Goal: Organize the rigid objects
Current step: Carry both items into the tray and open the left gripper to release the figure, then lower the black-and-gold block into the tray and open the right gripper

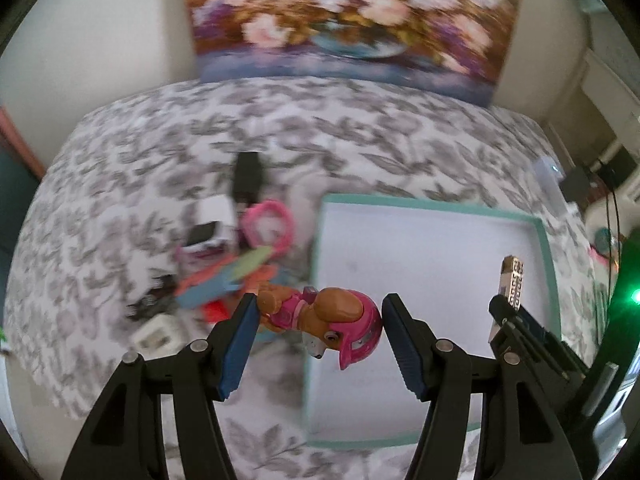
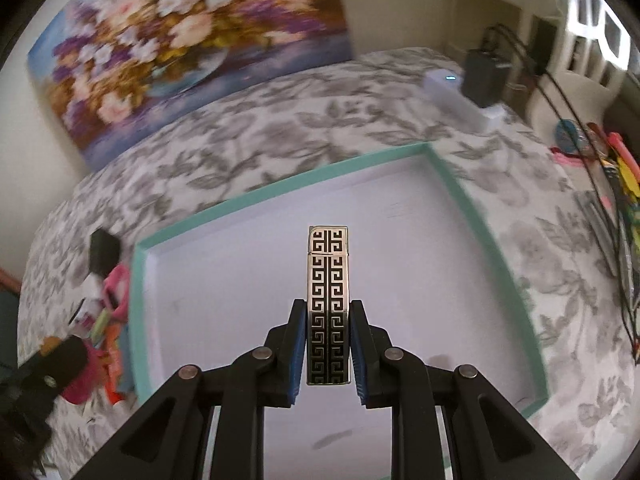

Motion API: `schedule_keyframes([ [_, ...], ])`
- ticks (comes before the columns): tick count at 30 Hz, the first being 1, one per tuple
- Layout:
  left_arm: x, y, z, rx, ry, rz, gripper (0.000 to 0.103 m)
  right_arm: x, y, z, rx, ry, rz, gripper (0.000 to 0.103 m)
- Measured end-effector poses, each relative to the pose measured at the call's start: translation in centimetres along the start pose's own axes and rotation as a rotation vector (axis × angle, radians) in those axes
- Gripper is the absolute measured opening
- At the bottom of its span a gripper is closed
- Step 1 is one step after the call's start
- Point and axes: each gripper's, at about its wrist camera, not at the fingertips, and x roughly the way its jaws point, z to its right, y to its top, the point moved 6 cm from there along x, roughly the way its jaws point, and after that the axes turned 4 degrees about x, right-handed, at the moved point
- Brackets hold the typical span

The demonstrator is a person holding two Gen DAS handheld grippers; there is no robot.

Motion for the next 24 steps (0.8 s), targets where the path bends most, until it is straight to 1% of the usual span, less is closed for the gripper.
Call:
schedule_keyframes([
  [2, 0.9, -0.2, 1.1, 0.018, -0.026, -0.012, 0.065, 0.0, 0.3, 0.9, 0.009, -0.016, 0.012, 0.022],
  [5, 1.9, -0.1, 2.3, 0.040, -0.047, -0.016, 0.061, 0.0, 0.6, 2.1, 0.029, -0.037, 0.019, 0.022],
  [8, 2.0, 0.1, 3.0, 0.070, -0.062, 0.002, 0.061, 0.4, 0.5, 2.8, 0.046, -0.042, 0.005, 0.022],
  [11, 1.7, 0.0, 3.2, 0.076, -0.085, 0.010, 0.061, 0.6, 0.2, 2.8, 0.042, -0.047, -0.005, 0.022],
  [16, 1.6, 0.0, 2.1, 0.062, -0.065, 0.007, 0.061, 0.8, -0.3, 2.3, 0.014, -0.048, -0.017, 0.022],
  [24, 3.3, -0.7, -0.6, 0.014, 0.015, -0.070, 0.061, 2.3, -1.6, 1.4, -0.030, -0.066, -0.075, 0.022],
])
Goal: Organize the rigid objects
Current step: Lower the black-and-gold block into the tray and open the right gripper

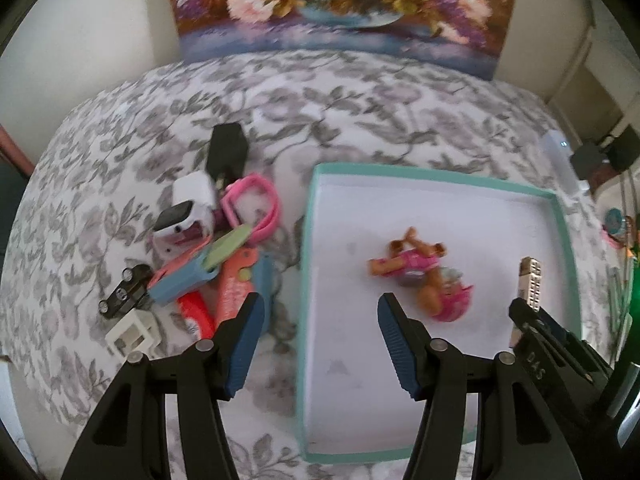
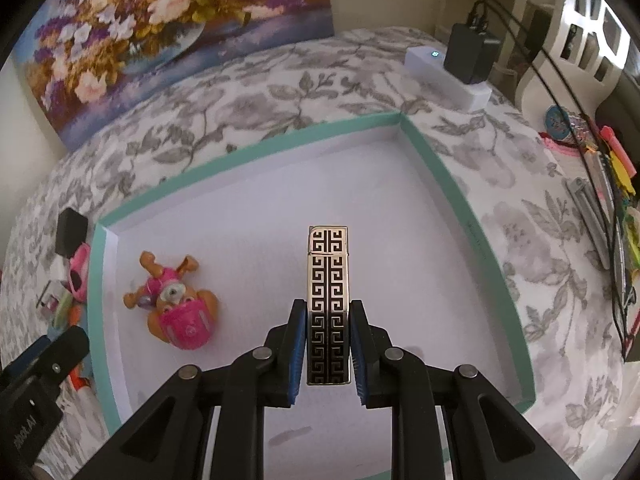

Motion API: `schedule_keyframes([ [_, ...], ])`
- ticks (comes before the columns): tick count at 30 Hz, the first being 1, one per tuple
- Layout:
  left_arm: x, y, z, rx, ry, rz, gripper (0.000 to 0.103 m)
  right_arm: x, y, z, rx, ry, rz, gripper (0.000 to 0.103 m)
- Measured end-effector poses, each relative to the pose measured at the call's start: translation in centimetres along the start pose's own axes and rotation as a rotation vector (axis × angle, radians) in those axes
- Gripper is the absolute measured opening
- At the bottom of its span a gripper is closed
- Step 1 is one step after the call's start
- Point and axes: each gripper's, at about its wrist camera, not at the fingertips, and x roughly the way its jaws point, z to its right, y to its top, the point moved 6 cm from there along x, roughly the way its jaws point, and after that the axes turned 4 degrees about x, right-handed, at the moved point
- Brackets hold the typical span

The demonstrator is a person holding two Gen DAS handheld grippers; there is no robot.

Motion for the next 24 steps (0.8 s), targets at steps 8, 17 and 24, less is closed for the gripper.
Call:
schedule_keyframes([
  [8, 1.2, -0.7, -1.7, -0.053, 0.020, -0.067, 0.066, 0.2, -0.1, -0.1, -0.013, -0.016, -0.001, 0.024],
  [17, 1.5, -0.7, -3.4, -0.115, 0.028, -0.084, 0.072, -1.7, 0.5, -1.2, -0.066, -0.021, 0.065, 0.024],
  [24, 1.7, -0.8, -5.2, -0.170, 0.041, -0.085, 0.084, -1.3, -0.1, -2.8, -0.136, -0.044, 0.064, 0.038],
])
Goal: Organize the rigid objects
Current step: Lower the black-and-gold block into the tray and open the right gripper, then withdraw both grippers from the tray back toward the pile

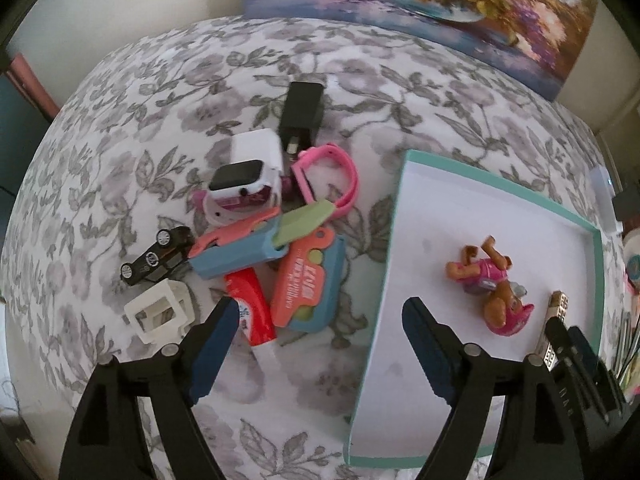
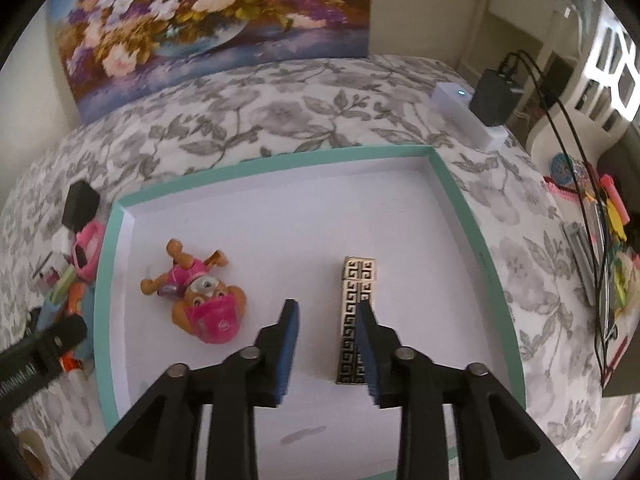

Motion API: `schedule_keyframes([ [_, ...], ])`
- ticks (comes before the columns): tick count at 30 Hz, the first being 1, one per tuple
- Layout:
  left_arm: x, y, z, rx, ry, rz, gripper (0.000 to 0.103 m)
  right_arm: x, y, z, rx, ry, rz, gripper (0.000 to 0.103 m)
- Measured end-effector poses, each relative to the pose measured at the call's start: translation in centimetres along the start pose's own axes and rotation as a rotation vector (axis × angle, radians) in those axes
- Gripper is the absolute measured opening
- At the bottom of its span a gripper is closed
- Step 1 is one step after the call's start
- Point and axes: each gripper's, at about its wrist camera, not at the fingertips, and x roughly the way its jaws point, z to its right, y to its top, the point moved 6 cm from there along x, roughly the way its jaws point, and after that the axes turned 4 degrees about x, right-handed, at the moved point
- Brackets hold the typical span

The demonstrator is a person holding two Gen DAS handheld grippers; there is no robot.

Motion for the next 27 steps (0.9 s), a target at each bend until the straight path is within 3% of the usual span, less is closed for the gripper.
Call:
schedule_keyframes([
  [3, 0.3, 0.0, -0.8, -0.022, 0.018, -0.008, 0.087, -0.1, 0.0, -0.4, -0.012, 0.000, 0.010, 0.056],
  [5, 0.5, 0.0, -1.3, -0.036, 0.026, -0.017, 0.094, -0.2, 0.1, -0.6, -0.013, 0.001, 0.022, 0.059],
  [9, 0.8, 0.0, -1.9, -0.058, 0.020, -0.028, 0.094, 0.0, 0.0, -0.8, -0.007, 0.015, 0.015, 0.071],
  [24, 0.9, 0.0, -2.4, -0.071, 0.019, -0.013, 0.094, 0.0, 0.1, -0.5, 0.019, 0.024, 0.027, 0.103],
  [27, 0.9, 0.0, -2.4, -0.074, 0.011, -0.009, 0.094, -0.2, 0.3, -0.4, 0.024, 0.022, 0.042, 0.103],
])
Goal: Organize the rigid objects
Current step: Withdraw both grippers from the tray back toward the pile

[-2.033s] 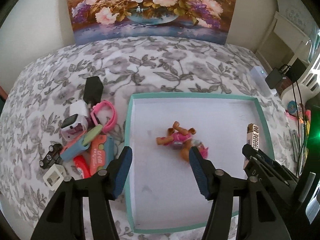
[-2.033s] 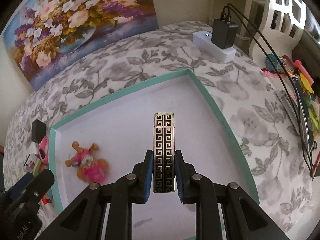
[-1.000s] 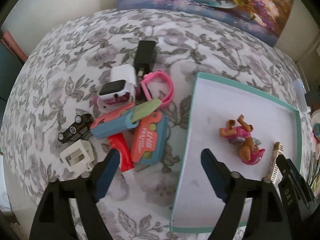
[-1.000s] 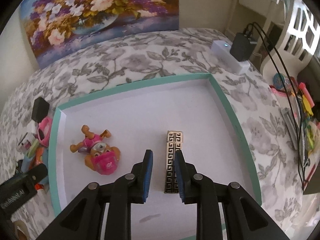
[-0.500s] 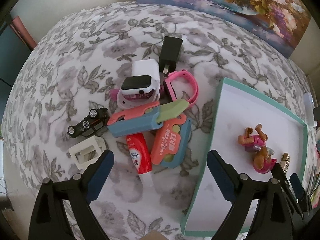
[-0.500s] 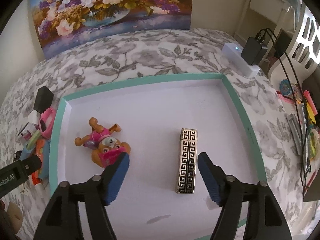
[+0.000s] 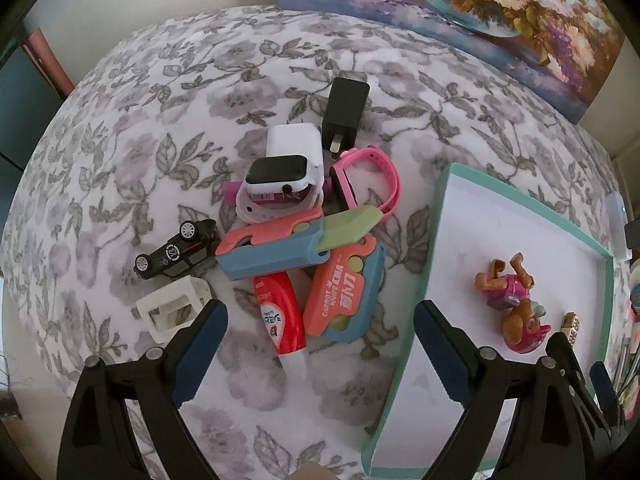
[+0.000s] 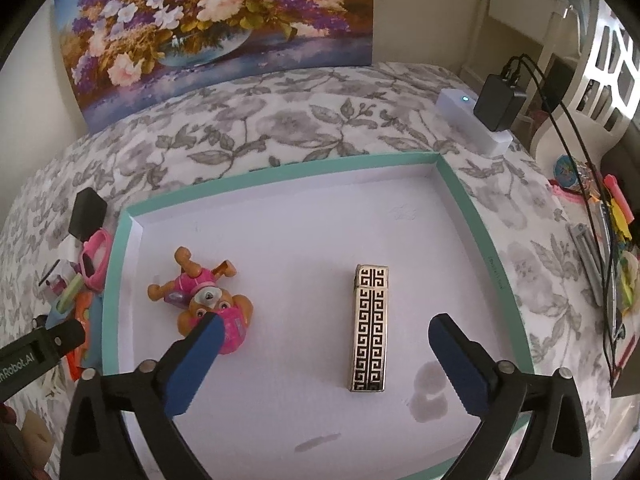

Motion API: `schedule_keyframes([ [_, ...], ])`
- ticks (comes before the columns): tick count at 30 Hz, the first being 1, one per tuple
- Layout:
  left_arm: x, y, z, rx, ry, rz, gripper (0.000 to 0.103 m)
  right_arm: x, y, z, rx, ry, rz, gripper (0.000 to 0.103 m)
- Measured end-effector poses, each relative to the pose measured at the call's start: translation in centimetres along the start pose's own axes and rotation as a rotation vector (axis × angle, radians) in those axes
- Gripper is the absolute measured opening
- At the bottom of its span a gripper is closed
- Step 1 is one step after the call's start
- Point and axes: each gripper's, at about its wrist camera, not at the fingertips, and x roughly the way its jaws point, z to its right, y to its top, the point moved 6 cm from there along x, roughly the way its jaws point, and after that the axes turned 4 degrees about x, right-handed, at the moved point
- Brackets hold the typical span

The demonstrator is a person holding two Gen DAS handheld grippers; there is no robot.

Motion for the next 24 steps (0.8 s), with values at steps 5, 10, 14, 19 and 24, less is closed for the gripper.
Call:
schedule_keyframes([
  [5, -0.1, 0.1, 0.1, -0.002, -0.016, 0.003, 0.094, -0.1, 0.1, 0.0, 0.000, -0.001, 0.008, 0.103],
  [10, -0.7, 0.3, -0.3, -0.012, -0.041, 0.006, 0.094, -0.6, 0.0, -0.6, -0.008, 0.022, 0.006, 0.103],
  [14, -2.0, 0.5, -1.4, -0.019, -0.047, 0.029, 0.094, -1.8, -0.1, -1.9, -0.016, 0.072, 0.012, 0.103],
  [19, -2.9, 0.7, -3.9, -0.023, 0.016, 0.058, 0.094, -3.4, -1.0, -4.9, -0.062, 0.133, 0.013, 0.103],
  [24, -3.6, 0.6, -7.2, -0.059, 0.076, 0.076, 0.094, -4.3, -2.1, -7.9, -0.117, 0.172, 0.002, 0.103],
])
